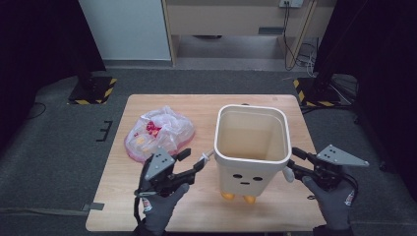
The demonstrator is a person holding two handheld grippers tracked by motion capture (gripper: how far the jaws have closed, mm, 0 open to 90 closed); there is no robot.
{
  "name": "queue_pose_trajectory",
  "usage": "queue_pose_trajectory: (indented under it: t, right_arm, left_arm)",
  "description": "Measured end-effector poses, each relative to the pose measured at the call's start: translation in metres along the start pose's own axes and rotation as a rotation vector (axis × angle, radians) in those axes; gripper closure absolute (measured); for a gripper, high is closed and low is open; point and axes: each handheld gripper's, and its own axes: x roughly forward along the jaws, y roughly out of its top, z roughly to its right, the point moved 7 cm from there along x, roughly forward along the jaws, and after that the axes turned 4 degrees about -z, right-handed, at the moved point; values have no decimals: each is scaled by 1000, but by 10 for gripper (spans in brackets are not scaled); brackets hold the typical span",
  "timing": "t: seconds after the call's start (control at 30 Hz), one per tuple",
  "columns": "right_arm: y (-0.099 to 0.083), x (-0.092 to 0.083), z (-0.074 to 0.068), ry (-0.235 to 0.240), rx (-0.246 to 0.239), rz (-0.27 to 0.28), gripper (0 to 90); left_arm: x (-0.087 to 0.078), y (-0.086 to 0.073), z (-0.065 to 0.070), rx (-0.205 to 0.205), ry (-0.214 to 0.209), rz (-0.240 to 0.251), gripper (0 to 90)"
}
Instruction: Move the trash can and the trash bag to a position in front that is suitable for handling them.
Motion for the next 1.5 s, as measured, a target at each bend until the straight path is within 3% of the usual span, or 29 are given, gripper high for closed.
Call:
queue_pose_trajectory:
  t: [0.07, 0.17, 0.3, 0.5, 0.6, 0.8, 0.97, 1.07, 1.37, 1.47, 1.5]
  right_arm:
    - [-7, 5, -3, 23, -5, -39, 540]
    - [-9, 7, -6, 57, 4, -31, 597]
    - [-9, 9, -10, 64, -8, -47, 641]
    - [-8, 11, -13, 66, 9, -42, 646]
    - [-7, 17, -20, 79, 9, -29, 646]
    - [0, 36, -43, 108, -36, -27, 643]
    - [11, 60, -70, 114, -67, -39, 642]
    - [16, 71, -80, 113, -69, -41, 644]
    - [18, 77, -88, 122, -45, -22, 640]
    - [18, 76, -87, 118, -51, -26, 613]
    - [18, 76, -86, 122, -53, -24, 607]
  left_arm:
    - [10, -6, 3, 5, -3, -26, 433]
    - [20, -12, 1, 23, 18, -61, 513]
    - [21, -13, -1, 14, 18, -75, 610]
    - [19, -10, -4, 35, 41, -100, 617]
    - [15, -9, -14, 25, 61, -109, 617]
    - [1, -10, -38, 14, 92, -90, 617]
    - [-12, -12, -68, -17, 162, -78, 617]
    - [-14, -12, -81, -34, 177, -73, 617]
    - [-13, -9, -93, -30, 184, -71, 614]
    - [-22, -7, -93, -41, 171, -19, 560]
    - [-29, -6, -94, -62, 174, -6, 542]
